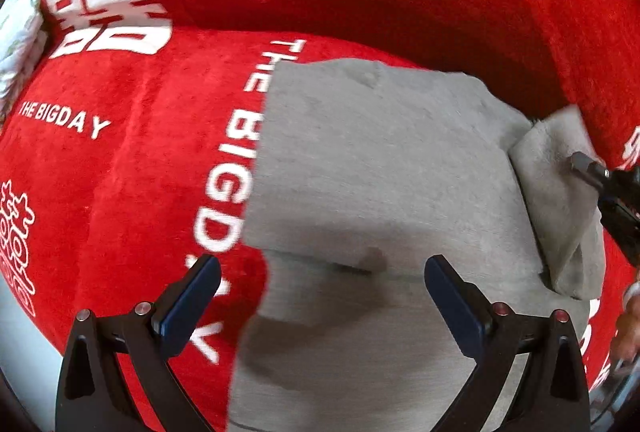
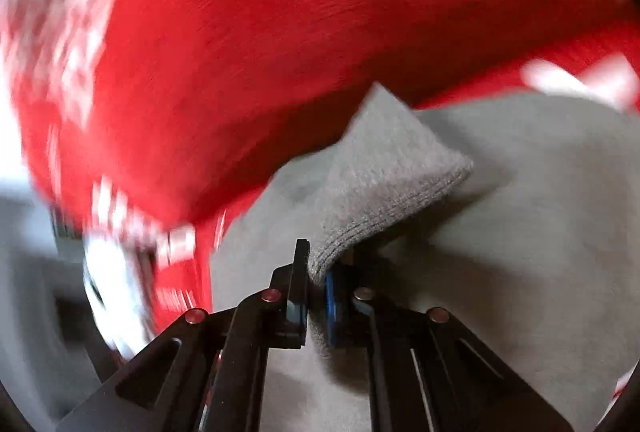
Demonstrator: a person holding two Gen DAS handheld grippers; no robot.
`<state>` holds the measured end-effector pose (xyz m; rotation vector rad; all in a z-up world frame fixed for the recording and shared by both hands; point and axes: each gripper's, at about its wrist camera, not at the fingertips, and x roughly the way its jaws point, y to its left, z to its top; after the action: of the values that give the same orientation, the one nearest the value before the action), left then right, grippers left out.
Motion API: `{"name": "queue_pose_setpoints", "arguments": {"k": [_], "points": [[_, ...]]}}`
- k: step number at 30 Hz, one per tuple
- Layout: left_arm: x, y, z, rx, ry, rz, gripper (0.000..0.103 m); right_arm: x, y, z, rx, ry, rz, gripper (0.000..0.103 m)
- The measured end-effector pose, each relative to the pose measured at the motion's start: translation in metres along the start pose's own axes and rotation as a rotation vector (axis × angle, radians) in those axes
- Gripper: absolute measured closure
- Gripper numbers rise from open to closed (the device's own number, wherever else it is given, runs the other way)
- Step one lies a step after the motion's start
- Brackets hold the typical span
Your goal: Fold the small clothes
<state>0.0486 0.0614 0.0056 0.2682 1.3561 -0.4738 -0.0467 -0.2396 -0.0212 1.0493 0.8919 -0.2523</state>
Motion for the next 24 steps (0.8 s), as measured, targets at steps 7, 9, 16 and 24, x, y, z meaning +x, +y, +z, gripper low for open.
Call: {"name": "queue_pose_setpoints", "arguments": {"k": [7,9,16,24], "points": [[0.0,0.023,-0.002,-0.084,0.016,-0.006,0.001,0.071,0.072,-0.068,-0.423,0.268,-0.153,0.091],[0.001,0.021,-0.001,-0.077,0.018,-0.016,0.001,0.075,0.065,-0.075,-0.422,0.301,-0.185,0.083],[0.008,-0.005,0.007,-0.042,0.034,-0.1,0.001,0.003,0.001,-0.082,-0.18,0.223,-0.137,0.047],[0.034,-0.037,0.022,-0.018,0.11,-0.204,0.005,-0.088,-0.145,-0.096,0.41,0.039,-0.069,0.047]]}}
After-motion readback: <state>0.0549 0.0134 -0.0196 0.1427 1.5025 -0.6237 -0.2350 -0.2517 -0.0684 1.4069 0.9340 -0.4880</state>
